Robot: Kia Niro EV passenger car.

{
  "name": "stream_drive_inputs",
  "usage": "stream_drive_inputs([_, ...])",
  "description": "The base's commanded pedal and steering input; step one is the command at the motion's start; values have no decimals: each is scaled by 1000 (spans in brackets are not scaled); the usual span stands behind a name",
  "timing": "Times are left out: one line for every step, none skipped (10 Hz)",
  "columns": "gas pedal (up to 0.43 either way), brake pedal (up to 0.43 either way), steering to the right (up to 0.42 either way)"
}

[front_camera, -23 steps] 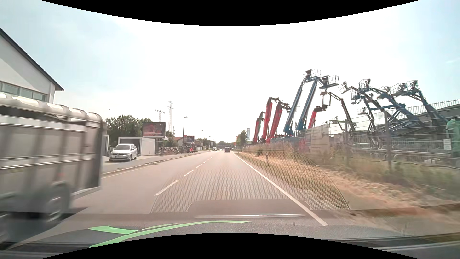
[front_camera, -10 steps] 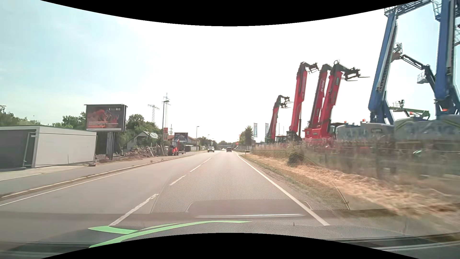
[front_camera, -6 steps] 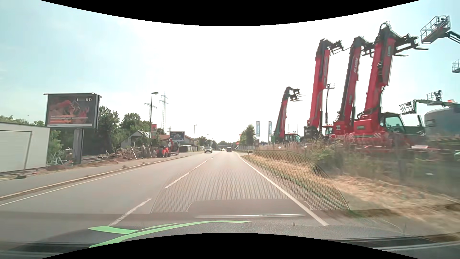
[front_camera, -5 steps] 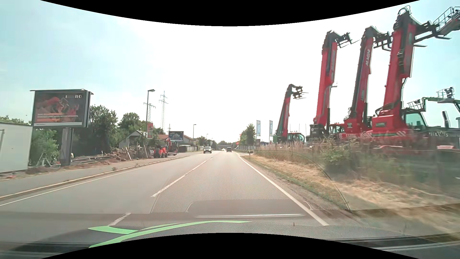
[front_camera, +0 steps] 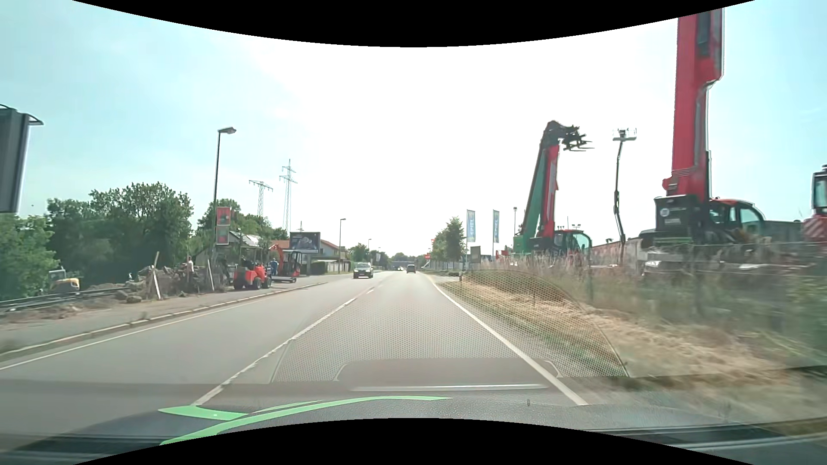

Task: Follow the waypoints while adhering to traffic rules and regulations

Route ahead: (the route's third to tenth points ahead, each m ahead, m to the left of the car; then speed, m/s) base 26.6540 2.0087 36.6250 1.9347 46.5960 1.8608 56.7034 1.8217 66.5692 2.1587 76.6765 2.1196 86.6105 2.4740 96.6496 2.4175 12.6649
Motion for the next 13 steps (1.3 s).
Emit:
stream_drive_inputs([110,0,3])
stream_drive_inputs([110,0,3])
stream_drive_inputs([110,0,2])
stream_drive_inputs([110,0,3])
stream_drive_inputs([110,0,3])
stream_drive_inputs([110,0,2])
stream_drive_inputs([110,0,2])
stream_drive_inputs([110,0,2])
stream_drive_inputs([110,0,2])
stream_drive_inputs([110,0,2])
stream_drive_inputs([110,0,2])
stream_drive_inputs([110,0,2])
stream_drive_inputs([110,0,2])
